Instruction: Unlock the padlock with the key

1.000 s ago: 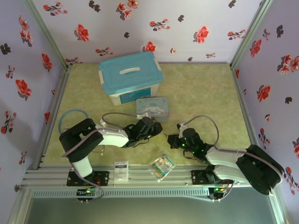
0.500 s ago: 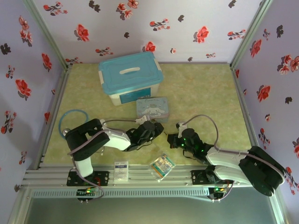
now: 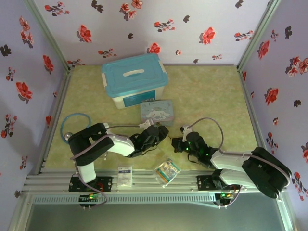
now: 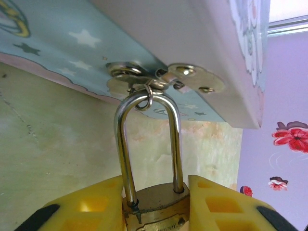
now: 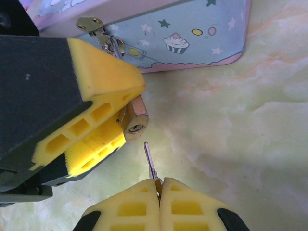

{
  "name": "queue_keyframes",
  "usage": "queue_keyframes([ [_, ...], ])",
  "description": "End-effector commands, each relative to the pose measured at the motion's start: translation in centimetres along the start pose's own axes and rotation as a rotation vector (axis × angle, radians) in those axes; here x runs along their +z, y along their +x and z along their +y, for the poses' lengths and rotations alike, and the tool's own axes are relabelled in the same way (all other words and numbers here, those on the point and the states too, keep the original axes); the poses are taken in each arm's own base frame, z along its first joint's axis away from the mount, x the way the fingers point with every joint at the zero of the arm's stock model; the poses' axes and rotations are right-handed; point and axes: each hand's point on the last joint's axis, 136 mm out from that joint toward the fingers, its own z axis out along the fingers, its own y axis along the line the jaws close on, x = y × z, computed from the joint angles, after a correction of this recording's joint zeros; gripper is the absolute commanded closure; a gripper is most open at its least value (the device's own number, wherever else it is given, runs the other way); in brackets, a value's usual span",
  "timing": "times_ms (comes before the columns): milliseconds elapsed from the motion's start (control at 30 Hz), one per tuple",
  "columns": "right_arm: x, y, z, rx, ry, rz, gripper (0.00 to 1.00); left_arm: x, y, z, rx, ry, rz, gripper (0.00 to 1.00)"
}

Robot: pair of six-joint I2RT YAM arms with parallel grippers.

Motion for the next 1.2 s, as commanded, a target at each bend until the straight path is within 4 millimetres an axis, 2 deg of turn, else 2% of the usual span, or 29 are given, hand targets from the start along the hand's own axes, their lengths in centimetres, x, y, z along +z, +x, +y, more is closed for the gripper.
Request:
queue_keyframes([
  [0,0.3,-1.4,1.2,-0.014,-0.04,-0.034,1.0,0.0,-0.4,-1.5,-0.024,0.073,-0.031,1.0],
  [267,0.6,-0.9,1.0,0.007,-0.053,-0.032,1.0,0.0,-0.4,-1.4,-0.011,0.067,-0.033,1.0],
  [633,-1.1,-1.2,0.3,0.005,-0.023,-0.073,1.0,0.0,-0.4,-2.0,0.009,0.08,-0.04,1.0],
  [967,-0.2,-0.4,0.0,0.005,-0.009,-0.029,1.0,-0.3,-0.4,-2.8,0.046,0.094,-0.042,1.0],
  [1167,0.1,-0.7,0.0,0.008,-0.014,-0.035,1.0,-0.4,-0.4,-2.9,0.04,0.103,-0.047,1.0],
])
